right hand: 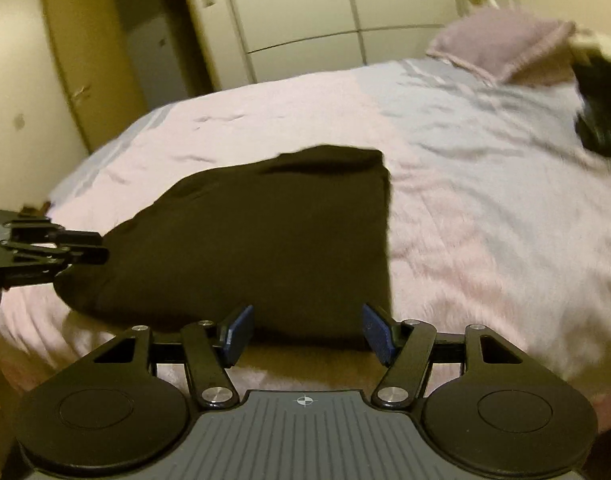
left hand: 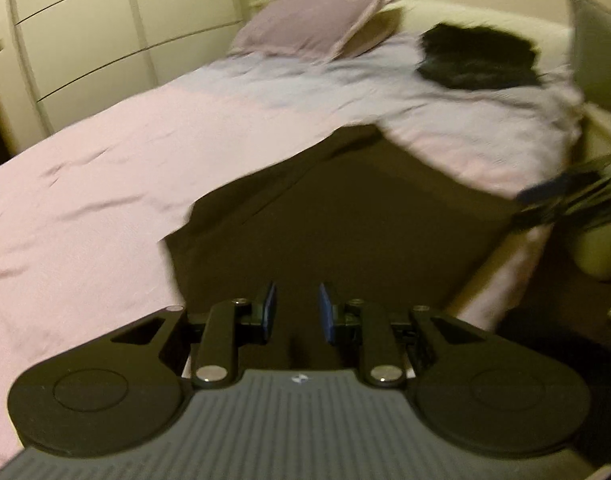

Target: Fold clothes

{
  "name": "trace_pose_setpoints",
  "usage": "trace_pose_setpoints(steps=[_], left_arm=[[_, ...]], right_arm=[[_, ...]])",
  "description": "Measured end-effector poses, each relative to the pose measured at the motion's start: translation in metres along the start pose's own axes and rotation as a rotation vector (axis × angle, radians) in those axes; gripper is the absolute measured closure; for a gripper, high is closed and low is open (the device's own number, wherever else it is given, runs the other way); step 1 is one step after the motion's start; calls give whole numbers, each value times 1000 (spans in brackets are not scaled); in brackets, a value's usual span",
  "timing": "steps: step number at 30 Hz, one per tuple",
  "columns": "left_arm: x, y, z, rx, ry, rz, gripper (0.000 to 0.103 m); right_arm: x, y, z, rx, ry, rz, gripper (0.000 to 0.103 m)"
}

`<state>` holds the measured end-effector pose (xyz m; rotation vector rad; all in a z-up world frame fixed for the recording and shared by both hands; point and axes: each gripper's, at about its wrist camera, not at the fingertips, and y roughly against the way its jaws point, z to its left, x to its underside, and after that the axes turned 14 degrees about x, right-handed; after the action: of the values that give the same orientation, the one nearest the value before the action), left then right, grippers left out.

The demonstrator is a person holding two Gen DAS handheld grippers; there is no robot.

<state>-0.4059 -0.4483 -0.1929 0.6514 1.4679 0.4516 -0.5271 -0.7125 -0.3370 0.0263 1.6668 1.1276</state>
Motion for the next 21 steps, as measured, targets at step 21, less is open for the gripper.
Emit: trace_pose_setpoints(steps=[21], left_arm=[[26, -38, -3, 100, -35, 118, 78]], right_arm=[[-9, -13, -8, -95, -2, 13, 40]])
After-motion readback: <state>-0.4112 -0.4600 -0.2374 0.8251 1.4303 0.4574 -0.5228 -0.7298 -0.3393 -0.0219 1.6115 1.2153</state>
